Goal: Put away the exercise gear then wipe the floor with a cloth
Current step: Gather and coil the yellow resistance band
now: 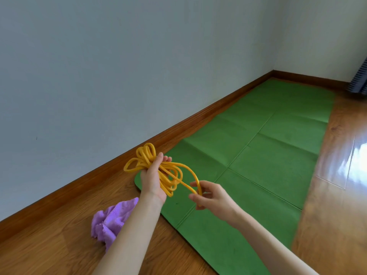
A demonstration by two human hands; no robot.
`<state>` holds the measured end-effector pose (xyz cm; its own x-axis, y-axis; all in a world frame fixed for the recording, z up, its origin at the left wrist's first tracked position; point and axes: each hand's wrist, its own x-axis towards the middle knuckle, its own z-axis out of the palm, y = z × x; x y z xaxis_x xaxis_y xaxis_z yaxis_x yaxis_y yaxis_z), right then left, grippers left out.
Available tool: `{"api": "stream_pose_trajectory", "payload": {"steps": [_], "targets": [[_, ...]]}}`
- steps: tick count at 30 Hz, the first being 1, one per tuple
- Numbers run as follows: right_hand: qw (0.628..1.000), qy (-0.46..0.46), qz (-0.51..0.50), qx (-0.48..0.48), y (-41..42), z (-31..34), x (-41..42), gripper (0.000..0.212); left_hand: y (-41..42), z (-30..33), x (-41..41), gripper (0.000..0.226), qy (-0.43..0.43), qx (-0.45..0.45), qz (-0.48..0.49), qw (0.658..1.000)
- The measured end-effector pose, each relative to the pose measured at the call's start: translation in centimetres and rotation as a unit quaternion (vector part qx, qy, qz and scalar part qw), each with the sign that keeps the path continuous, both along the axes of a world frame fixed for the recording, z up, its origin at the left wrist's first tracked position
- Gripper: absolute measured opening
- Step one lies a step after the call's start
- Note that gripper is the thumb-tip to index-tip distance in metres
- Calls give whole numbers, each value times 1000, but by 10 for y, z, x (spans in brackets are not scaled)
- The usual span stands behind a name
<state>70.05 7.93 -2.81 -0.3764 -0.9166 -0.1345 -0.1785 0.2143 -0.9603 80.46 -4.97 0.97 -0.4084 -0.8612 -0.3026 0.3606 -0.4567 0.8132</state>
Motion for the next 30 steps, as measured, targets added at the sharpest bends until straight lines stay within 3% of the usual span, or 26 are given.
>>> {"api": "stream_pose_trajectory", "payload": {"steps": [2,4,6,10,14,17,20,22,26,30], "targets": [[999,45,6,8,1,10,-10,14,-6,-3,6,11,-32,-11,19,999],[983,180,23,11,3,20,-19,11,-9,-8,10,15,-60,-19,28,998],[944,327,52,-2,3,27,-26,16,-13,-12,12,19,-75,0,6,997],[855,512,61,-57,6,33,-31,19,-19,-17,9,25,-94,86,-138,982],[796,591,24,-125,5,36,-21,16,-5,-20,7,20,-98,92,-289,948],[790,591,11,-163,0,33,-13,17,8,-22,5,57,-84,50,-383,919],[811,558,-23,-177,0,28,-12,16,19,-27,1,69,-62,-4,-423,904],[831,526,-39,-176,1,24,-8,21,25,-29,-1,63,-73,-41,-434,897],[869,463,-43,-172,-2,17,2,34,32,-33,-3,22,-76,-64,-416,904],[945,290,-18,-148,2,15,6,54,32,-38,1,19,-65,-15,-392,917]]}}
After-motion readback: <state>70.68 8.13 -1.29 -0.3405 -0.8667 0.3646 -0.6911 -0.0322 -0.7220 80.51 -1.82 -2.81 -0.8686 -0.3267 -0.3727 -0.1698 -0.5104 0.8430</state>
